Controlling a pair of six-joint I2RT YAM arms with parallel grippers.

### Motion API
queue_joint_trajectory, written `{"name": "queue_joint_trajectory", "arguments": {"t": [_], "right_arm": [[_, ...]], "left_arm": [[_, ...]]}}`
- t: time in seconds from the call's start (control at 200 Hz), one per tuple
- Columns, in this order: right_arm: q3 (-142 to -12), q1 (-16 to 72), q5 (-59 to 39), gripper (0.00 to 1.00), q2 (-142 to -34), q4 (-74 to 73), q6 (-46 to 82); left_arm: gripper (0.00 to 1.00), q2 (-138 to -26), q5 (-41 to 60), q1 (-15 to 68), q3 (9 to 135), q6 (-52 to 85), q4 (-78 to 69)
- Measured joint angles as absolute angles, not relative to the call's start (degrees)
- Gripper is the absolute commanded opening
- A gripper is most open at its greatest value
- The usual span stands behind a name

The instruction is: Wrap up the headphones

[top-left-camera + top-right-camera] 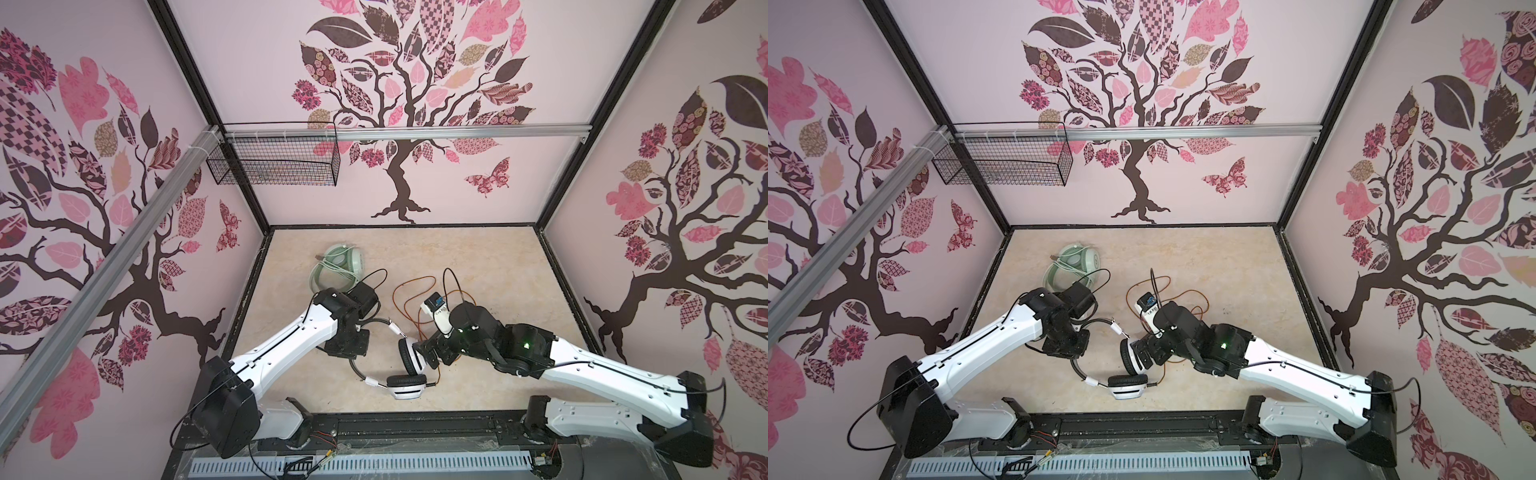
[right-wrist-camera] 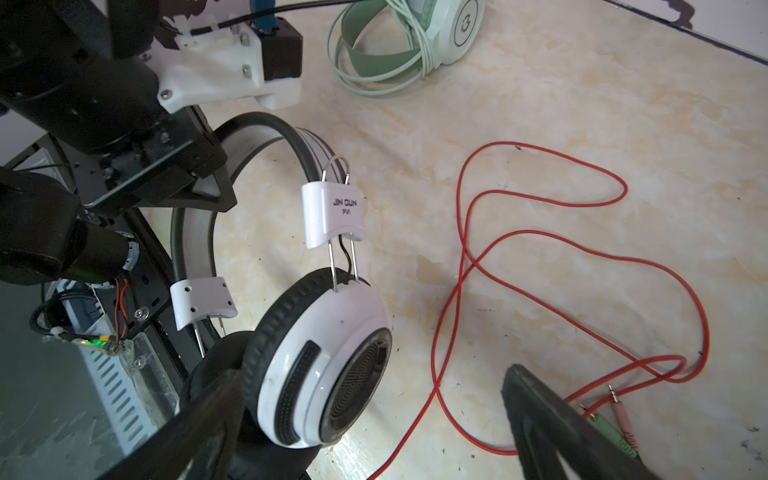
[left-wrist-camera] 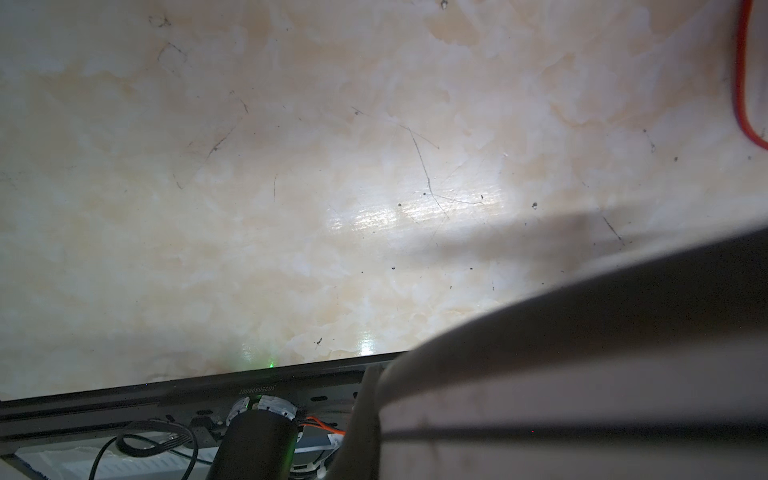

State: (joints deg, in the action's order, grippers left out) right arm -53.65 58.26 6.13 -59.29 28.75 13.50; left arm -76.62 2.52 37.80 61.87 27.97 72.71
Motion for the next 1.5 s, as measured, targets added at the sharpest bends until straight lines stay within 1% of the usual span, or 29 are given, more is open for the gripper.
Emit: {"name": "queue_joint_trajectory", "arguments": {"t": [0.045, 0.195, 0.245, 0.29, 0.43, 0.595, 0.71, 0.89, 1.13, 1.3, 1.501], "right_arm": [[-52.42, 53.78, 3.16, 1.00, -57.34, 28.42, 14.22], [-45.41, 32.67, -9.82, 1.00, -50.33, 24.49, 16.84], [-42.83, 28.77, -13.41, 1.00, -48.64, 23.77, 17.76], [-40.56, 27.03, -15.97, 1.00, -47.68, 22.81, 18.57], [-34.04, 26.46, -21.54, 0.99, -46.78, 18.98, 22.33], [-26.70, 26.46, -22.65, 1.00, -42.68, 14.13, 26.22], [-24.21, 26.46, -20.14, 1.00, -37.91, 12.71, 27.46], [-23.73, 26.46, -12.32, 0.99, -32.18, 12.60, 29.04], [-22.02, 26.46, -8.47, 1.00, -32.75, 11.35, 29.39], [-18.44, 26.46, -7.62, 1.00, -29.41, 9.63, 28.18], [-13.85, 26.44, -7.18, 0.99, -26.65, 5.10, 23.57]], "left_arm": [[0.00, -75.68, 3.33, 37.56, 61.87, 27.83, 72.27], [0.00, -73.80, 7.29, 36.32, 61.87, 27.55, 72.07], [0.00, -73.41, 8.23, 36.16, 61.87, 27.57, 72.16], [0.00, -72.95, 9.28, 36.03, 61.87, 27.59, 72.31], [0.00, -71.11, 14.57, 34.09, 61.93, 27.77, 72.95], [0.00, -70.41, 20.62, 29.21, 65.45, 27.88, 75.46], [0.00, -70.41, 23.46, 26.26, 70.15, 27.86, 76.82], [0.00, -69.76, 28.67, 23.03, 74.08, 28.51, 78.02], [0.00, -67.24, 28.77, 22.70, 76.29, 31.55, 78.81], [0.00, -64.40, 28.03, 22.70, 76.29, 36.34, 76.99], [0.00, -62.54, 27.68, 22.70, 76.86, 40.93, 74.48]]}}
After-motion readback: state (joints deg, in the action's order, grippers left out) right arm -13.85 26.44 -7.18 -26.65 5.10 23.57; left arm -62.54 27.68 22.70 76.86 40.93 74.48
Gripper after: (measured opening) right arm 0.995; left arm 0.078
